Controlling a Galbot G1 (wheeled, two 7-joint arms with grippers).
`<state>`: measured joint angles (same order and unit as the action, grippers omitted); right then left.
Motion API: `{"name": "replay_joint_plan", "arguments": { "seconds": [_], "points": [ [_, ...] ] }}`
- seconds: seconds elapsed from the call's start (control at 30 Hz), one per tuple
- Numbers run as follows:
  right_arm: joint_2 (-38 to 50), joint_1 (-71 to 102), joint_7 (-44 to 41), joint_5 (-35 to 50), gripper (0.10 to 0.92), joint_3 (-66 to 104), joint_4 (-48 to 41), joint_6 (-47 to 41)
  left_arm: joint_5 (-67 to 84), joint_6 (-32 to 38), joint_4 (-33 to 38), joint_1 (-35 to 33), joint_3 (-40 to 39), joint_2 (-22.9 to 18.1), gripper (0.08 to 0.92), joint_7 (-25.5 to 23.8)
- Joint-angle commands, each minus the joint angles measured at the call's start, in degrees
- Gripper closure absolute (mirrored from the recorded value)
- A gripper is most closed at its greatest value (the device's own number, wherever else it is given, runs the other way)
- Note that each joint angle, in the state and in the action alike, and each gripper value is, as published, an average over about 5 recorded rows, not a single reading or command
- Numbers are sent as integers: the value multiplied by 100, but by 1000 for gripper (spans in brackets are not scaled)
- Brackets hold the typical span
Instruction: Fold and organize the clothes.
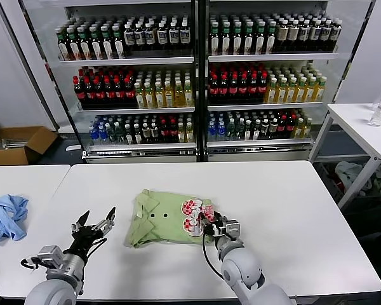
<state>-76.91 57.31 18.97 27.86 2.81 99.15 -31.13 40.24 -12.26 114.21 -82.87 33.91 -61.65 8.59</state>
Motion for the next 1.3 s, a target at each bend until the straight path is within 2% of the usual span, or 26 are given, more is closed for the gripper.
{"name": "replay_joint_plan", "arguments": {
  "seconds": [0.03,0.4,0.5,0.73,0.83,1.07,1.3],
  "points": [
    [273,-516,-143,286,535,-62,-335,-188,-9,-9,30,-137,146,52,177,0],
    [965,-1149,-686,135,853,270,-612,-194,1,-33,105,-85,27,56,177,-32],
    [1272,-1236,-814,71,892,378,-655,-204,-22,-33,128,-77,-22,64,177,-54],
    [1577,-886,-1034,-589,893,633,-378,-142,-184,-2,99,12,-151,25,177,-72],
    [1570,-436,-936,-985,861,732,-10,345,-238,7,105,44,-190,3,177,-65],
    [1500,827,-596,-1436,672,1216,939,1849,-430,113,193,-44,-169,-31,177,-61],
    [1443,1523,-488,-1344,482,1664,1623,2071,-645,186,374,-253,-88,-84,177,-59]
  ]
}}
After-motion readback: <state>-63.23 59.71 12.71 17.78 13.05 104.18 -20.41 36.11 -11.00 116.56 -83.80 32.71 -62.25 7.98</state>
